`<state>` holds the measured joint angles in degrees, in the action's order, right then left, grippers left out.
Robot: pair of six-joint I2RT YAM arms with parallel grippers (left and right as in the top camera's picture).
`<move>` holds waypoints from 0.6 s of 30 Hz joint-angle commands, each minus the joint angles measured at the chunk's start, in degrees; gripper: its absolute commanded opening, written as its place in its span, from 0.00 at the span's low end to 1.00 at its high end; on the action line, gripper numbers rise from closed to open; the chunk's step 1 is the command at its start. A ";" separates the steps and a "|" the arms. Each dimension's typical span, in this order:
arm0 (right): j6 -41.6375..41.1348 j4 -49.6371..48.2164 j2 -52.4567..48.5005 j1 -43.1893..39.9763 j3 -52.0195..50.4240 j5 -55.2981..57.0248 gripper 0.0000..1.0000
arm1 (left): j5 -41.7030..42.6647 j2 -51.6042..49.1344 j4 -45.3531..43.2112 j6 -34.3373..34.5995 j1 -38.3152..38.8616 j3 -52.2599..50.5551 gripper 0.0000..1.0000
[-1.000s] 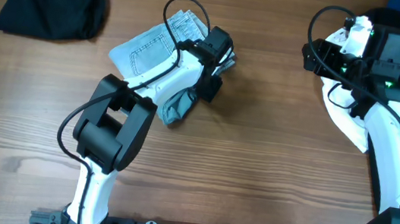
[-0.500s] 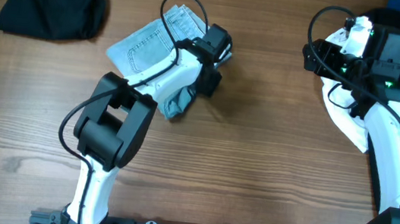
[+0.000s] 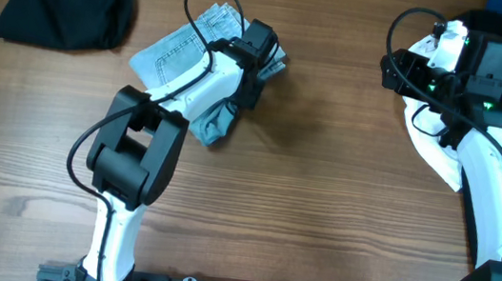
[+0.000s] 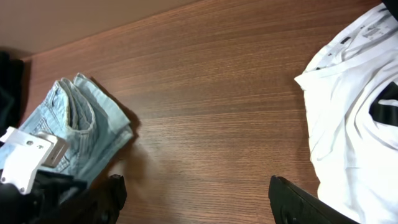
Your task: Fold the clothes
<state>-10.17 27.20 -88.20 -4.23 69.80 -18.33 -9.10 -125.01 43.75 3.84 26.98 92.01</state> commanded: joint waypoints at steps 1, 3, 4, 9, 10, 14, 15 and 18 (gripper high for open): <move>1.14 -0.11 -0.94 0.13 -0.17 0.76 0.79 | 0.00 2.89 1.09 1.11 -0.13 -0.70 0.81; 1.16 -0.11 -0.94 0.13 -0.17 0.76 0.79 | 0.02 2.89 1.81 1.11 -0.13 -0.70 0.93; 1.16 -0.11 -0.94 0.13 -0.17 0.76 0.79 | 0.00 2.89 2.19 1.11 -0.11 -0.70 0.98; 1.11 -0.13 -0.94 0.13 -0.17 0.76 0.79 | -6.75 2.89 0.68 0.85 -0.20 -0.70 1.00; 1.05 -0.15 -0.94 0.13 -0.17 0.76 0.79 | -7.93 2.80 -0.17 -0.76 -0.20 -0.72 1.00; 1.07 -0.15 -0.94 0.13 -0.17 0.76 0.79 | -7.87 2.29 -3.69 -3.63 -0.20 -0.94 1.00; 1.07 -0.15 -0.94 0.13 -0.17 0.76 0.79 | -7.43 1.99 -4.48 -3.65 -0.22 -1.14 0.99; 1.09 -0.13 -0.94 0.13 -0.17 0.76 0.79 | -6.78 -0.81 -5.20 -3.61 -0.26 -1.16 0.90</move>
<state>-10.17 27.20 -88.20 -4.23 69.80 -18.13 -15.20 -123.79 39.33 1.43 27.20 91.39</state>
